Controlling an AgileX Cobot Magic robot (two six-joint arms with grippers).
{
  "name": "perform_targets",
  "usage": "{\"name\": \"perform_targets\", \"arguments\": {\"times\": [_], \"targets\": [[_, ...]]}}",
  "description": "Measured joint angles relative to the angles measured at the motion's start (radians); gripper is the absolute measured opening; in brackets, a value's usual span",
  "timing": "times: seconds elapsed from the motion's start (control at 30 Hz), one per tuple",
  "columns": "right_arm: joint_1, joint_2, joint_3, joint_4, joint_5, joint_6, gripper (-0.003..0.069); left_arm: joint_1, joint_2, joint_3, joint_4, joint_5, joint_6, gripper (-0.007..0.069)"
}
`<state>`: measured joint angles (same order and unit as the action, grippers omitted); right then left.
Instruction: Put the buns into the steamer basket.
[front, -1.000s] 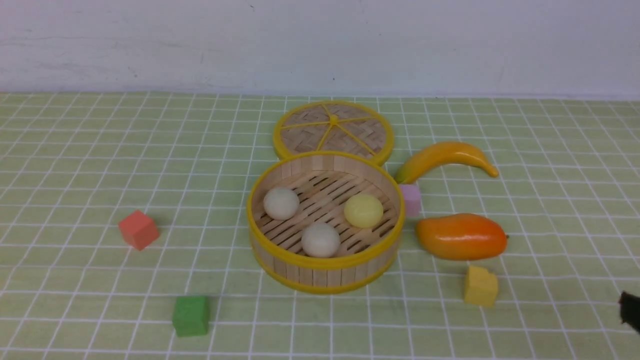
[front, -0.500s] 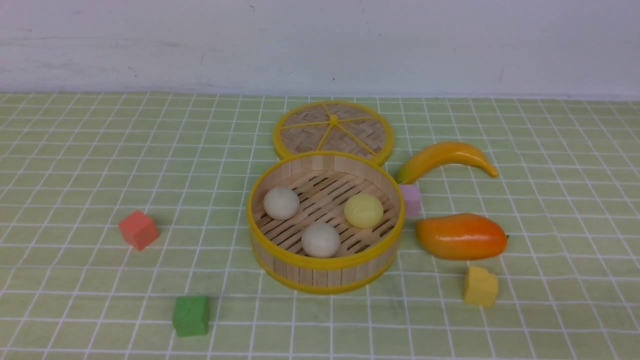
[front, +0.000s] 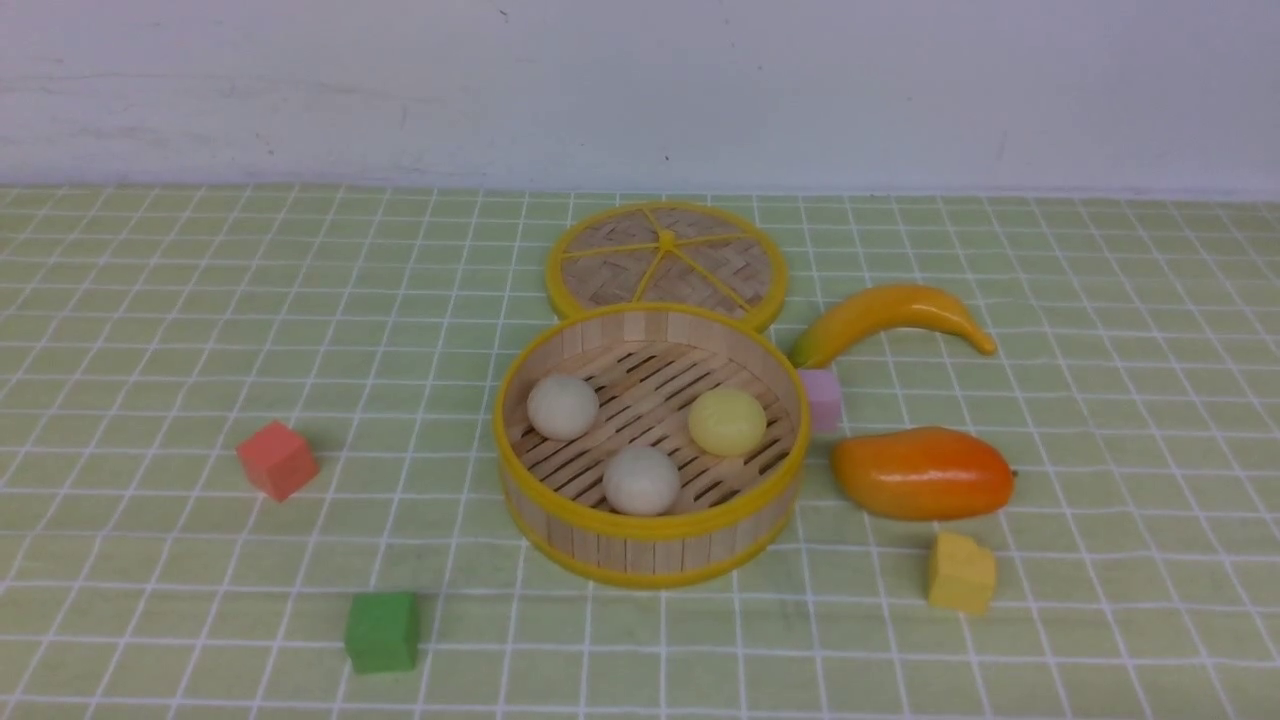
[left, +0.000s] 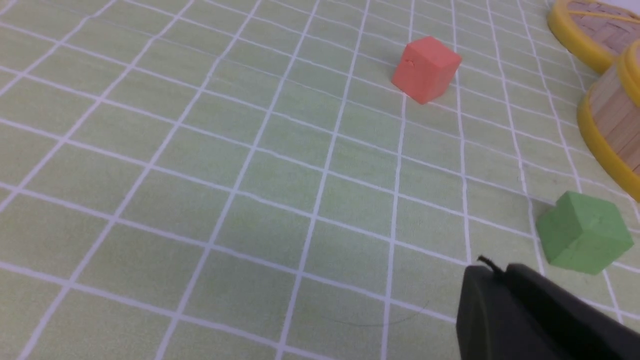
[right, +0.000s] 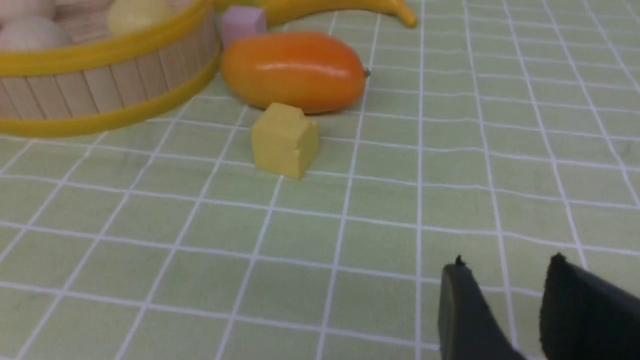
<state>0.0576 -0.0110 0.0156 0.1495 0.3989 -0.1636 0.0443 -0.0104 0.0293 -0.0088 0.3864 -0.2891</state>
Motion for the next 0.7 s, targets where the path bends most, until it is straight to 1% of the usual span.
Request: {"name": "perform_targets", "arguments": {"times": [0.7], "targets": [[0.000, 0.000, 0.002, 0.000, -0.002, 0.000, 0.0239, 0.000, 0.000, 0.001, 0.000, 0.000, 0.000, 0.0040]]}}
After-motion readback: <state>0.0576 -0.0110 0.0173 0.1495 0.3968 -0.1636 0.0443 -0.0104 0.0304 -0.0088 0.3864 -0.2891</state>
